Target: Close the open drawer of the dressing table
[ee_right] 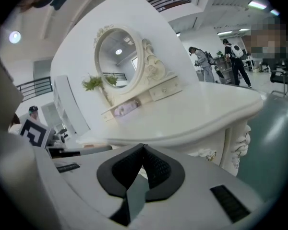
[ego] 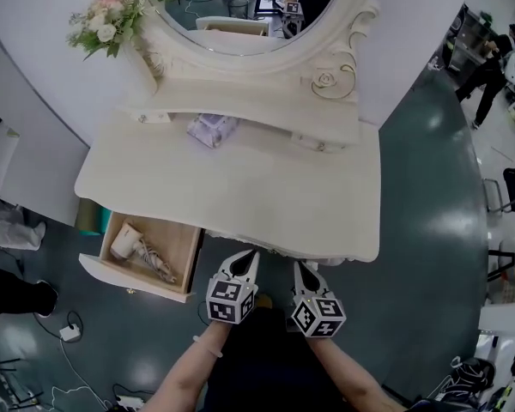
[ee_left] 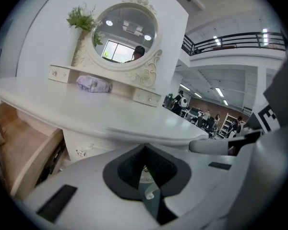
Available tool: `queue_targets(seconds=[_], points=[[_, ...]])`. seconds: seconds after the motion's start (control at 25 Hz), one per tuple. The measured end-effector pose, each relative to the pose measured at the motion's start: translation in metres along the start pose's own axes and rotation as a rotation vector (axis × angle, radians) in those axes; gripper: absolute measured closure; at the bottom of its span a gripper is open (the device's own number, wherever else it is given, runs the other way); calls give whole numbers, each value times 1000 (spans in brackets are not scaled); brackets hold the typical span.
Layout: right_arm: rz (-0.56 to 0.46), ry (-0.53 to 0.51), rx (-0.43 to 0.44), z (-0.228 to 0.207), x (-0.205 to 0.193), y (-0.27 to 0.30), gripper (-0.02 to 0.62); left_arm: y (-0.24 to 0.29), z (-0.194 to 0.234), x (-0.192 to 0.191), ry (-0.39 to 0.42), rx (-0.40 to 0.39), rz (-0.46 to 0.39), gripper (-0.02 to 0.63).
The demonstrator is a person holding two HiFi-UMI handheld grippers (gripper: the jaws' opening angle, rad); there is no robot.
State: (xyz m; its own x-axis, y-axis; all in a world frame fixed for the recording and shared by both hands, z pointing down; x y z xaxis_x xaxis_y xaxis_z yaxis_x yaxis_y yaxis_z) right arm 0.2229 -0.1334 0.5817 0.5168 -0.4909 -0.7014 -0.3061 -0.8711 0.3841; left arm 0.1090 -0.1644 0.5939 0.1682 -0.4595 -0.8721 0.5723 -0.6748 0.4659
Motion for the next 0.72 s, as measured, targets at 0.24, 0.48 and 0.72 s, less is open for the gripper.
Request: queue_targets(seconds=[0.24,0.48,0.72], points=[[-140,52,118,39,51,-26,569,-32,-17,47,-5,-14,-154,583],[-251,4,202,76,91,-50,569,-60,-29,92,26,-6,-257,583],[-281,-70,228,90,100,-53,569,-68,-35,104,65,-11,-283,583]])
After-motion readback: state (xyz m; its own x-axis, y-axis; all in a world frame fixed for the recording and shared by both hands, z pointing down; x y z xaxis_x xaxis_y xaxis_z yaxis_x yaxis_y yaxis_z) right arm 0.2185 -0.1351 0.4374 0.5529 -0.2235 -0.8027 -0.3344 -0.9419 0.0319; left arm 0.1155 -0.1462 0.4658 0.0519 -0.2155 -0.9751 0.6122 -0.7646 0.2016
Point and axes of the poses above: the fingertips, and each gripper's own axes: y forward along the fingers, z to its left, x out of its top, the point moved 1 cm from there along -y, backward along the fingers, and after that the axes turned 12 degrees about y, right-handed, at the moved point
